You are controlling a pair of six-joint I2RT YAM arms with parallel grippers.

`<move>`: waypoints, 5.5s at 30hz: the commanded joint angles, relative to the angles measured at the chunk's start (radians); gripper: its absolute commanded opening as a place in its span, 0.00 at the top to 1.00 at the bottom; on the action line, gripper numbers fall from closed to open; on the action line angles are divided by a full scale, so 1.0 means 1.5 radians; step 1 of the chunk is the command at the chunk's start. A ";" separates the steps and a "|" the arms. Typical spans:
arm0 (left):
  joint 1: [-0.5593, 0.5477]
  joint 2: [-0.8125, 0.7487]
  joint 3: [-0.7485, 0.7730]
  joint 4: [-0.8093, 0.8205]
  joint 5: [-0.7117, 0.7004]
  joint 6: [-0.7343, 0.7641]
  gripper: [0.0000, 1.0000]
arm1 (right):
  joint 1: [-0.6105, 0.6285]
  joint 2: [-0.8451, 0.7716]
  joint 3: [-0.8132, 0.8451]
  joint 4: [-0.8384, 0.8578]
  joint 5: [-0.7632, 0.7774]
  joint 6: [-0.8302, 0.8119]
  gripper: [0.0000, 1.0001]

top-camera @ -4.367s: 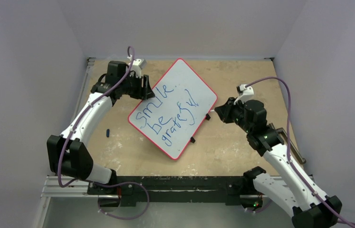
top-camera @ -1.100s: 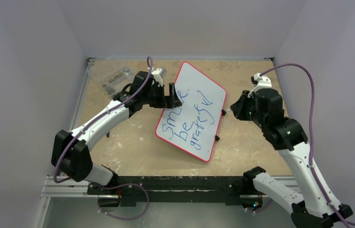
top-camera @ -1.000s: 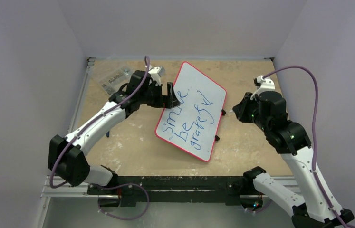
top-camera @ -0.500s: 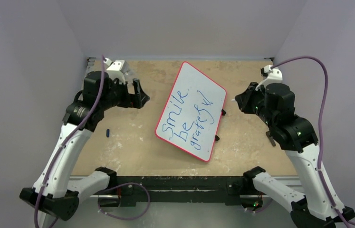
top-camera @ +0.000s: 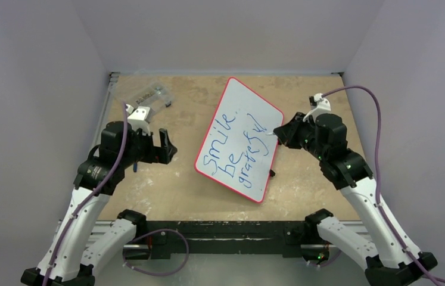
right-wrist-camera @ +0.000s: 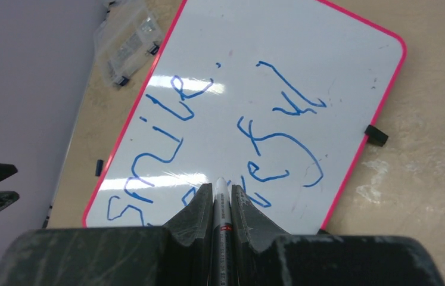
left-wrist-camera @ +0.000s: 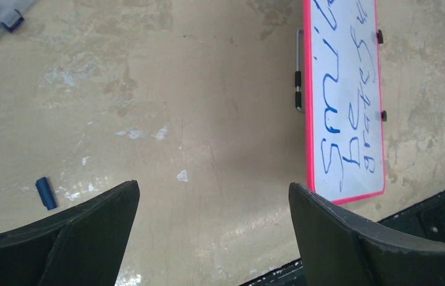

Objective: Write a sentence on the whiteboard
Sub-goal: Move the pen cap to the center of the board.

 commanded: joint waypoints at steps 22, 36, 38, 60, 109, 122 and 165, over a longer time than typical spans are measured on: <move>0.004 -0.050 -0.103 0.153 0.270 -0.115 0.05 | 0.149 0.260 0.137 0.322 -0.059 0.188 1.00; 0.003 0.128 -0.033 0.245 0.330 -0.085 0.08 | 0.152 0.145 0.097 0.166 0.114 0.084 1.00; 0.003 0.174 -0.004 0.251 0.333 -0.066 0.08 | 0.150 0.125 0.090 0.147 0.136 0.075 1.00; 0.072 0.138 -0.031 0.040 -0.216 -0.098 0.18 | 0.149 0.006 0.039 0.112 0.108 0.084 1.00; 0.318 0.492 -0.068 0.131 -0.134 -0.021 0.48 | 0.148 -0.084 -0.029 0.120 0.123 -0.007 1.00; 0.331 0.564 -0.018 0.068 -0.084 -0.013 0.53 | 0.149 -0.089 -0.017 0.122 0.123 -0.008 1.00; 0.295 0.587 0.001 0.059 -0.156 -0.029 0.92 | 0.149 -0.135 -0.008 0.083 0.138 0.015 1.00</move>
